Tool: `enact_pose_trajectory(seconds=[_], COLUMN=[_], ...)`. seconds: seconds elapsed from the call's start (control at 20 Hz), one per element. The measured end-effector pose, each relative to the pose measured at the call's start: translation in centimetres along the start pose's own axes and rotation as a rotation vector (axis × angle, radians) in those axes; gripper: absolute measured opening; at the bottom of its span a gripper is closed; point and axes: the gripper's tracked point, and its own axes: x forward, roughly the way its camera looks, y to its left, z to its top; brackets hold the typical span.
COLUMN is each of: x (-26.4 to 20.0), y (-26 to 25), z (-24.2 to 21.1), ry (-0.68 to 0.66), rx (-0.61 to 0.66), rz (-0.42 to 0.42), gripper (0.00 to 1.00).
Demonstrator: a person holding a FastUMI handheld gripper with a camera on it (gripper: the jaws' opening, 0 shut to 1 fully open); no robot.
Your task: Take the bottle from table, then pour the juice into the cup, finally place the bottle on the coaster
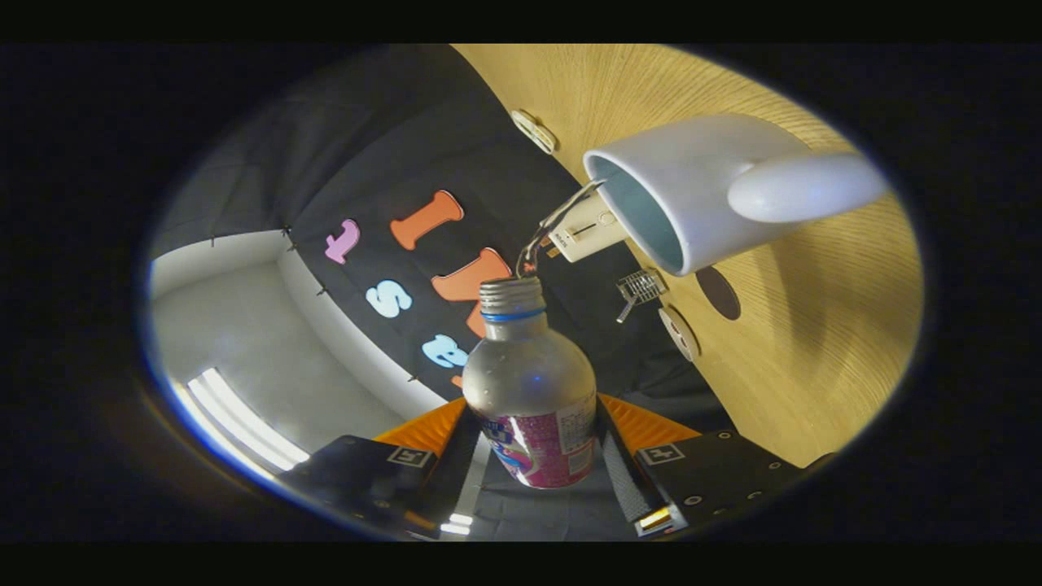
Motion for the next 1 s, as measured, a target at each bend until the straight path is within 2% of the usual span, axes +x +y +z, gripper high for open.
enact_pose_trajectory(seconds=[1.0], x=[0.8], y=[1.4], z=[-0.6], ry=[-0.005], rx=[0.074], rz=[0.066], gripper=[0.76])
